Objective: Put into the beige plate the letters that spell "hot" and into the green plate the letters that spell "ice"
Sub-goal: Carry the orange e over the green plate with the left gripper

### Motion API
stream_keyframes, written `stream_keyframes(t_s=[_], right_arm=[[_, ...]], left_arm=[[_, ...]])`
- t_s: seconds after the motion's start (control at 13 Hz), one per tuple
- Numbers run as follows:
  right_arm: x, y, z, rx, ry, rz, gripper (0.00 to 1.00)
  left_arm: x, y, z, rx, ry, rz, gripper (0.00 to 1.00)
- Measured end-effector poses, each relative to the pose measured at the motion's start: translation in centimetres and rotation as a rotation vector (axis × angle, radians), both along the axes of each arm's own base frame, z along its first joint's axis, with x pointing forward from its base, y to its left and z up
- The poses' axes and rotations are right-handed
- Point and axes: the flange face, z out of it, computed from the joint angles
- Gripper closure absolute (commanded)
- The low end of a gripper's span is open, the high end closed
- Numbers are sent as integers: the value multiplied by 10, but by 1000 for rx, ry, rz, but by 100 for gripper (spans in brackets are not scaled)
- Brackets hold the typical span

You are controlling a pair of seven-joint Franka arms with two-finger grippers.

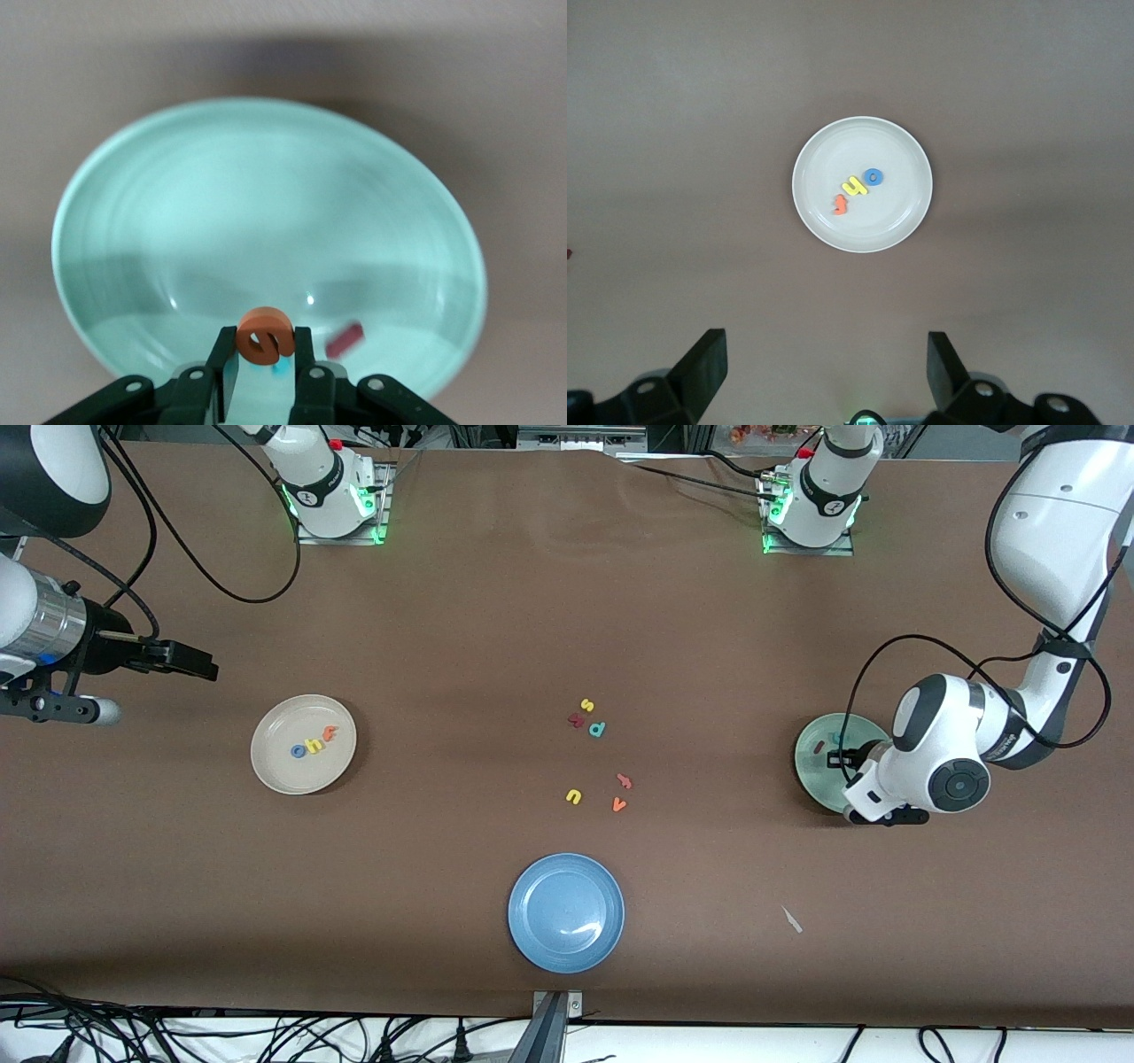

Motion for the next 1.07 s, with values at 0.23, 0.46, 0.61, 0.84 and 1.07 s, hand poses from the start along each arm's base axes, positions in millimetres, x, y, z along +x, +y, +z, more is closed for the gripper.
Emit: stream_keyframes(t_s=[0.23, 0.46, 0.61, 0.84, 1.07], right_arm=[[0, 3, 0, 0, 0, 5, 0], [0, 5, 0, 0, -3, 9, 0], [0, 5, 0, 0, -5, 9, 0], [1, 5, 0, 0, -8, 9, 0], [1, 5, 1, 0, -8, 9, 0]], left_arm=[[0, 3, -13, -15, -5, 5, 0], [8, -2, -1, -20, -31, 1, 0], [17, -17, 25, -31, -77, -18, 0], [27, -47, 84, -50, -162, -45, 0], [33, -63, 132, -81, -228, -30, 0]])
